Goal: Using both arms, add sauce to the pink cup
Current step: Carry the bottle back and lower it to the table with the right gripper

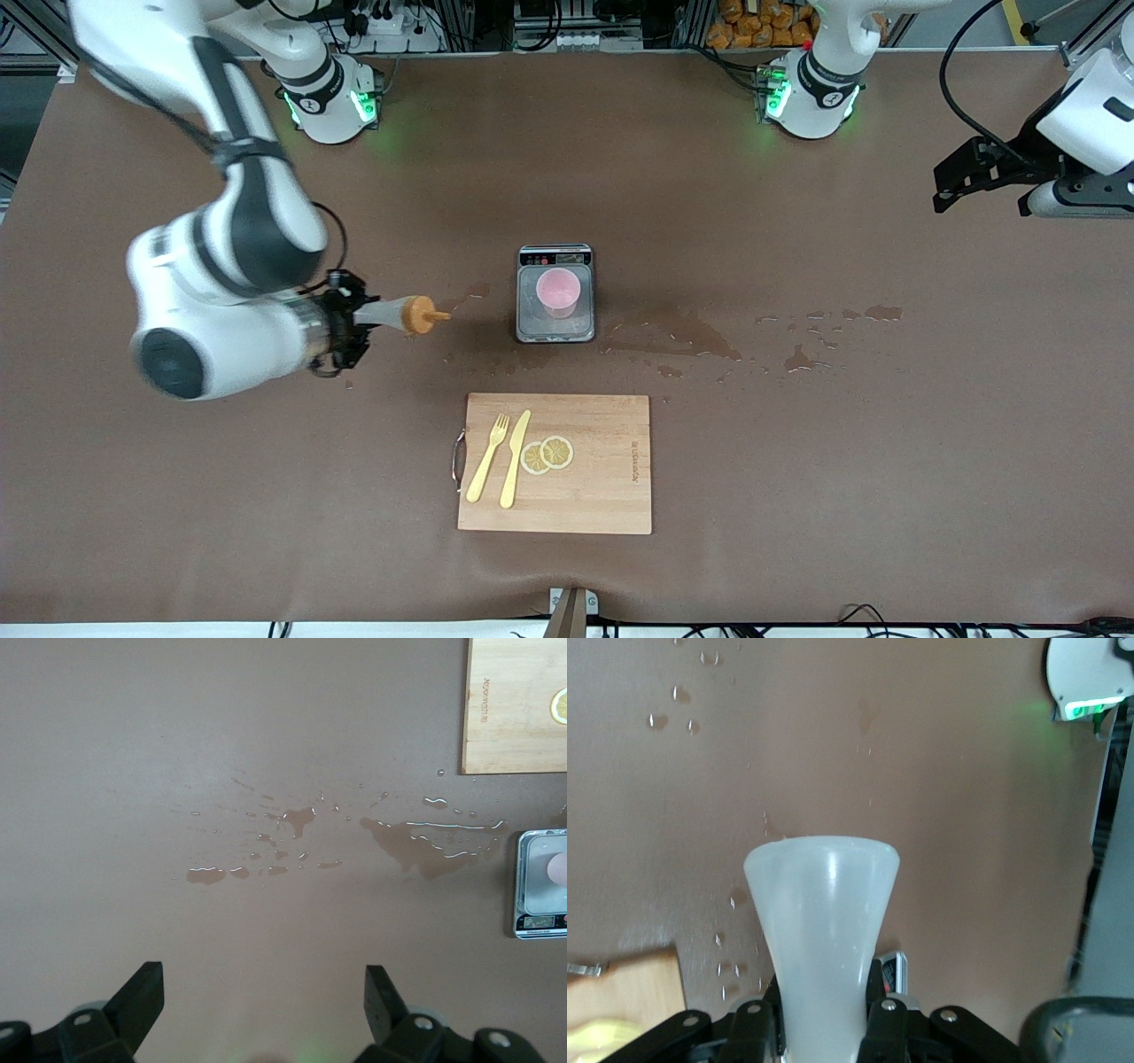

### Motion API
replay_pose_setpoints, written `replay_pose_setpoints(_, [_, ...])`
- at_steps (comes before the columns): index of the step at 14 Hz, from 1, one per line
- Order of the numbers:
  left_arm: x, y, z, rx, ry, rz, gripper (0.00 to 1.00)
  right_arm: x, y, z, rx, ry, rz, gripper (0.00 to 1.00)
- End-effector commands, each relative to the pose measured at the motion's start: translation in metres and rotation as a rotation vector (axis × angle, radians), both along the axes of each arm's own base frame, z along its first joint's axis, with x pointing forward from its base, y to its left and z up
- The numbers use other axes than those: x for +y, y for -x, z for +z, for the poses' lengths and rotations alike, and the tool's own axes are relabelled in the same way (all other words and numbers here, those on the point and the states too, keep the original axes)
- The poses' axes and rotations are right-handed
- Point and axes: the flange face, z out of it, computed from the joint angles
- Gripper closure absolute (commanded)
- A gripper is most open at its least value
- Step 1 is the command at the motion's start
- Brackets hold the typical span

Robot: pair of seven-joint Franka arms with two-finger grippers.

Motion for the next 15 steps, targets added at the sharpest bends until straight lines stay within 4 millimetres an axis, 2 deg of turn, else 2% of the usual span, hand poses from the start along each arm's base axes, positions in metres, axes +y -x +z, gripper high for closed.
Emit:
replay_pose_setpoints(1, [-0.012,0.007,0.005,-0.016,0.003,-0.022,0.0,-0.065,0.008,0.019,-0.019,-0.207,-0.024,1.0])
replay_pose_setpoints(2, [-0.013,0.008,0.006,-0.017,0.003,-0.018,0.0,-0.076,0.008,0.015,-0.015,-0.244,-0.032,1.0])
replay_pose_setpoints(5, [-0.017,0.008,0.005,-0.014,0.004,-0.019,0.0,-0.126,0.009,0.009,-0.03,-0.377,-0.03,1.0])
replay_pose_setpoints(8, [-0.018,0.008,0.004,-0.012,0.004,-0.021,0.0,-0.2,0.016,-0.017,-0.071,-0.6,-0.061,1.0])
replay_pose_setpoints(11, [-0.017,0.006,0.001,-0.007,0.008,-0.018,0.0,-0.272,0.03,-0.068,-0.087,-0.783,-0.072,1.0])
replay_pose_setpoints(14, [-0.02,0.008,0.004,-0.013,0.007,-0.024,0.0,-0.326,0.044,-0.128,-0.153,-0.892,-0.064,1.0])
replay_pose_setpoints(15, [-0.02,0.008,0.005,-0.015,0.007,-0.024,0.0,-0.336,0.048,-0.143,-0.166,-0.922,-0.059,1.0])
